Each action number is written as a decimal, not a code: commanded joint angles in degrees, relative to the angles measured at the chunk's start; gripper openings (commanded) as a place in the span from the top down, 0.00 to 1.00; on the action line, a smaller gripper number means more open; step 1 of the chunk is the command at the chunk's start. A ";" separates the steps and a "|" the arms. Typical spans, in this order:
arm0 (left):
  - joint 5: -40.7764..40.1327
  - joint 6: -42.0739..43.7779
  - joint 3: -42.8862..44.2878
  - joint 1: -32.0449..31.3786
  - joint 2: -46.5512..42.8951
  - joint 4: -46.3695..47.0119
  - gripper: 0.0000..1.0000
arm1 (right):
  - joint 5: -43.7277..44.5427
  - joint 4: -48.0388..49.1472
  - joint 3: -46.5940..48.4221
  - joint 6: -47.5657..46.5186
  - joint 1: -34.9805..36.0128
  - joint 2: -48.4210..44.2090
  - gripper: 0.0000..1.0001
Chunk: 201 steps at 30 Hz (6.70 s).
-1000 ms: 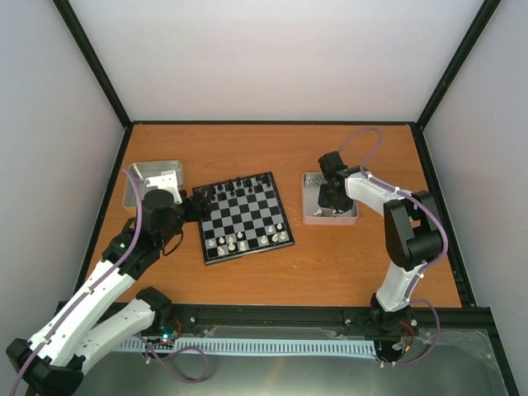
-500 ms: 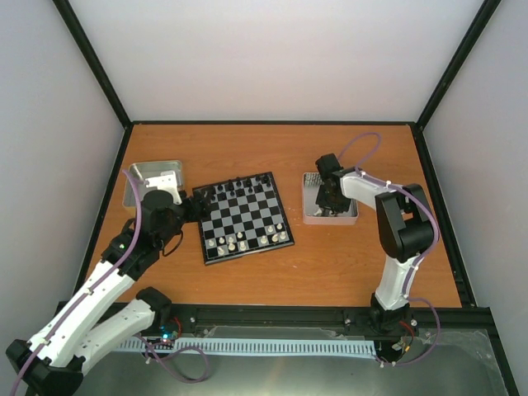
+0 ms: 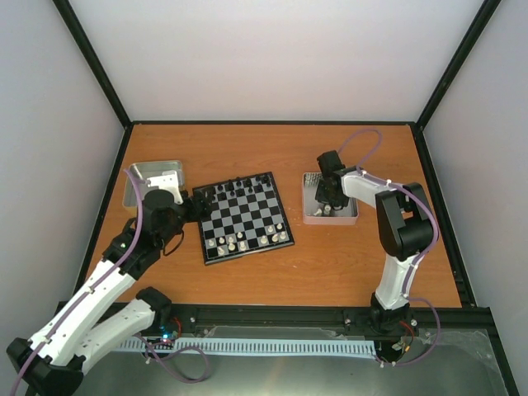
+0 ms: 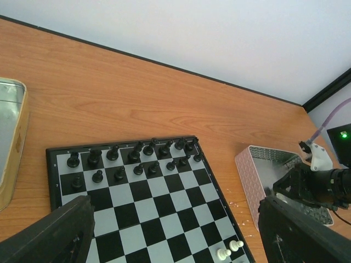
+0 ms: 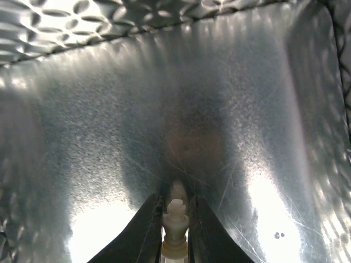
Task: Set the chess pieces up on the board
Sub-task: Pick up the chess piece from the storage box, then place the chess piece on the chessboard.
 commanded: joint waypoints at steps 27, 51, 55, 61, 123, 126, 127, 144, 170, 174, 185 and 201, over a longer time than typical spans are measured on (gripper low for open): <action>47.61 -15.37 -10.59 0.29 17.01 38.49 0.16 | -34.78 43.06 -15.70 18.38 19.91 -28.99 0.84; 46.97 -14.84 -10.29 0.29 17.75 40.18 0.83 | -37.33 40.35 -12.27 16.01 24.68 -26.75 0.82; 46.64 -7.11 -8.17 0.29 17.12 34.94 0.99 | -37.66 36.06 -10.24 12.68 24.63 -27.06 0.72; 47.86 10.45 -1.57 0.29 16.51 22.21 0.99 | -40.56 22.00 -1.63 3.73 24.50 -26.07 0.51; 2.26 15.37 4.60 0.29 -6.02 2.61 0.13 | -4.13 20.19 -9.16 -22.10 39.04 -15.95 0.97; 2.08 14.62 5.52 0.29 -5.39 1.65 0.13 | -5.75 20.56 -9.15 -21.49 39.18 -15.82 0.97; 2.02 14.33 5.76 0.29 -5.15 1.32 0.13 | -6.92 20.61 -9.07 -21.28 39.18 -15.90 0.97; 5.41 10.73 5.59 0.24 -4.47 -1.15 0.12 | -9.52 20.32 -11.23 -19.98 39.18 -19.29 0.97; -0.31 14.52 -0.93 0.29 -8.61 3.40 0.11 | -4.36 42.64 -23.66 -25.59 41.29 -16.53 0.97; -0.96 14.88 -1.08 0.29 -8.75 3.40 0.11 | -4.20 43.75 -23.90 -25.45 41.33 -15.02 0.97; -0.56 14.85 -1.39 0.29 -8.32 3.51 0.11 | -3.65 44.99 -24.70 -24.89 41.29 -12.85 0.97; -0.82 14.84 -1.47 0.29 -7.53 3.57 0.10 | -3.35 44.53 -24.88 -23.40 41.29 -12.24 0.90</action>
